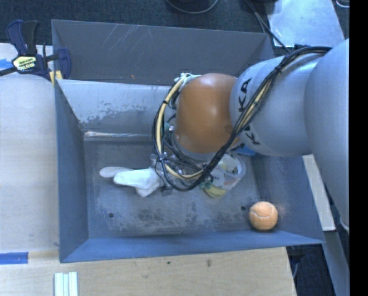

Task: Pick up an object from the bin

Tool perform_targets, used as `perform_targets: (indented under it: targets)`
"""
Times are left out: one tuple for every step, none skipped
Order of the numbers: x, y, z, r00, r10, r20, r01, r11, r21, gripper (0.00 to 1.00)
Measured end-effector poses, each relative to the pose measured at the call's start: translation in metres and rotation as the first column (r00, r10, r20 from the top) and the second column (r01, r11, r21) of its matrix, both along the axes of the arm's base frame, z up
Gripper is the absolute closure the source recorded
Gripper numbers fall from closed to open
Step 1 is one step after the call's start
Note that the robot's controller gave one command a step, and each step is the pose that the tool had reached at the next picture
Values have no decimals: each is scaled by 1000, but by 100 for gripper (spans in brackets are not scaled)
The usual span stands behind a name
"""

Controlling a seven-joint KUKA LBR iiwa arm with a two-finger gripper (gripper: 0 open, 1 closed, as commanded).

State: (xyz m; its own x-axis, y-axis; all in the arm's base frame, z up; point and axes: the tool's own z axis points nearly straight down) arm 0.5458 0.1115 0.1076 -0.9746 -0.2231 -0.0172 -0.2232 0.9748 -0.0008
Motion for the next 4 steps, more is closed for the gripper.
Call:
perform_targets:
  targets:
    - [-1, 0, 11, 1000, 0, -3, 0, 1000, -1, 100]
    - [-1, 0, 24, 1000, 0, -2, 0, 1000, 0, 100]
    - [0, 0, 34, 1000, 0, -1, 0, 1000, 0, 100]
    - [0, 0, 43, 1000, -1, 0, 1, 1000, 0, 100]
